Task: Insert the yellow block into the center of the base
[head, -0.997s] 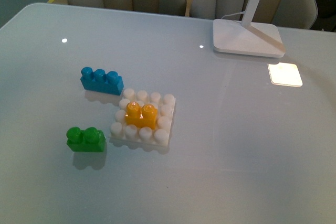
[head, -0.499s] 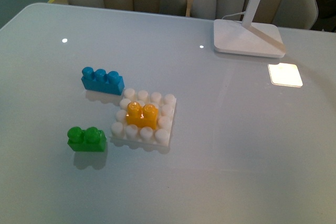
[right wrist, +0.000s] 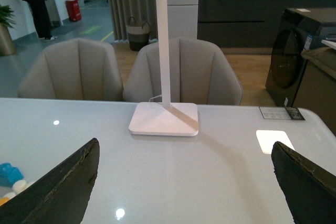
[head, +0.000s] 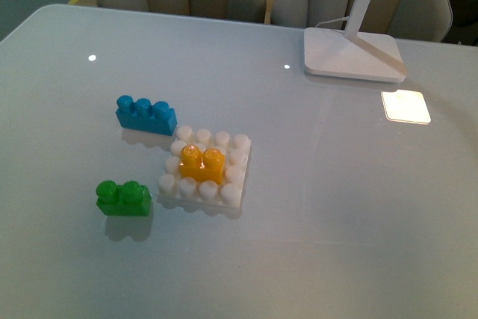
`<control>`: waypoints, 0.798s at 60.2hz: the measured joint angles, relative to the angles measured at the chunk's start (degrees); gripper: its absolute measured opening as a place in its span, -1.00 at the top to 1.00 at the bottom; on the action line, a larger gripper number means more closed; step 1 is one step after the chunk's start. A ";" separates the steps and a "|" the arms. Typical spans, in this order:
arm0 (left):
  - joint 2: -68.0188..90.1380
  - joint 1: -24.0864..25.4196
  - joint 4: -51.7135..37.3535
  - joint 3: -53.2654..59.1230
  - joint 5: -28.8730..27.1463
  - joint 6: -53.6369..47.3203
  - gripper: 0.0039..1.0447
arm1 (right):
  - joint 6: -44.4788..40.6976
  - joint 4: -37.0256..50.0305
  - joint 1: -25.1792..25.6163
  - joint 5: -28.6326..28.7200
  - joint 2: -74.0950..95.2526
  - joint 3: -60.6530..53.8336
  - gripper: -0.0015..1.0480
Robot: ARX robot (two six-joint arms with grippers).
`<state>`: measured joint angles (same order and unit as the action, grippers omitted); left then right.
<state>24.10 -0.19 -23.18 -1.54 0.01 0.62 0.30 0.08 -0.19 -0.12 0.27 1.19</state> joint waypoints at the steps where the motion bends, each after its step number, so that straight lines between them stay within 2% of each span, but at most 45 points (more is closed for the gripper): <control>1: -0.33 0.00 -0.13 0.46 0.00 0.00 0.96 | 0.00 0.00 0.00 0.00 0.00 0.00 -0.83; 41: -13.99 0.00 13.09 0.83 0.00 -0.02 0.96 | 0.00 0.00 0.00 0.02 0.00 0.00 -0.83; 46: -20.70 0.00 21.66 0.81 0.00 -0.04 0.96 | 0.00 0.00 0.00 0.00 0.00 0.00 -0.83; 48: -22.27 0.00 22.53 0.81 0.00 -0.04 0.96 | 0.00 0.00 0.00 0.00 0.00 0.00 -0.83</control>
<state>1.83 -0.19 -0.64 -0.73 0.01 0.58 0.30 0.08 -0.19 -0.12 0.27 1.19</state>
